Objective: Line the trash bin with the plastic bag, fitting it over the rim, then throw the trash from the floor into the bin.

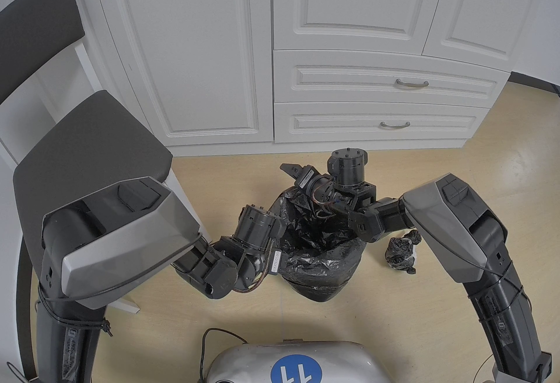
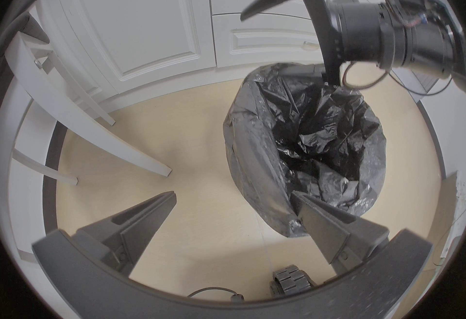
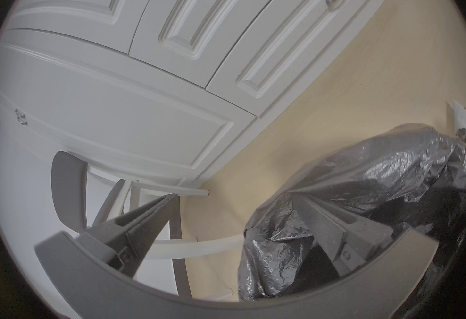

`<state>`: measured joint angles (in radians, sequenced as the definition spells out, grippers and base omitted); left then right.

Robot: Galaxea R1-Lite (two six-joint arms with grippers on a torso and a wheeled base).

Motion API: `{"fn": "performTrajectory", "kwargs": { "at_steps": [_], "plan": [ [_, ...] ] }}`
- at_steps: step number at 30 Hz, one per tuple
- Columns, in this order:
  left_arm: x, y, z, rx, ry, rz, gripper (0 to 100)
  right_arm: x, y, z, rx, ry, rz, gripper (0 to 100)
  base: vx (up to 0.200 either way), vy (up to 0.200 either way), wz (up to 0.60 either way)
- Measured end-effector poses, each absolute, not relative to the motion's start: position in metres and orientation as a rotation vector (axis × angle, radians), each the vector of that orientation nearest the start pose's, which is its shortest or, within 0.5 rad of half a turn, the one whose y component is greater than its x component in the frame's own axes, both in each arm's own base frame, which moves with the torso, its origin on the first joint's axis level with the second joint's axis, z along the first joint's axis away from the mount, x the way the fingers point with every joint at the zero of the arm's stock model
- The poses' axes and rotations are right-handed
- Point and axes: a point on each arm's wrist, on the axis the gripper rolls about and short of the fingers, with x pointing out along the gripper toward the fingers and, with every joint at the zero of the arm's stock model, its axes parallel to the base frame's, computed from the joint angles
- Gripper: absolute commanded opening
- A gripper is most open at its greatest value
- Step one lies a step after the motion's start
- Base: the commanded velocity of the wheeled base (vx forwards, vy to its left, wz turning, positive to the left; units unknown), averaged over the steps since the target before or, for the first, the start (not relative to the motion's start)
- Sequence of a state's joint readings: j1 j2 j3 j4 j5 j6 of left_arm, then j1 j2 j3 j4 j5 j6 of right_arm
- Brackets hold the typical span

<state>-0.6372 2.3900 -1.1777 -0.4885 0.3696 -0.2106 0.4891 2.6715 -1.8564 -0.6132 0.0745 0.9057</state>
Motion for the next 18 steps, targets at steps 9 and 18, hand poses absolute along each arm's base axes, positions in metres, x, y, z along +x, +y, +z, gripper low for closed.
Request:
{"fn": "performTrajectory", "kwargs": {
  "at_steps": [9,18],
  "plan": [
    [0.33,-0.252,-0.011,0.178,0.688,-0.221,100,0.46,0.25,0.048,0.782,0.48,0.447,100,0.0,0.0,0.0],
    [0.32,-0.258,-0.016,0.188,0.695,-0.243,100,0.452,0.25,0.058,0.74,0.477,0.467,100,0.0,0.0,0.0]
  ]
}}
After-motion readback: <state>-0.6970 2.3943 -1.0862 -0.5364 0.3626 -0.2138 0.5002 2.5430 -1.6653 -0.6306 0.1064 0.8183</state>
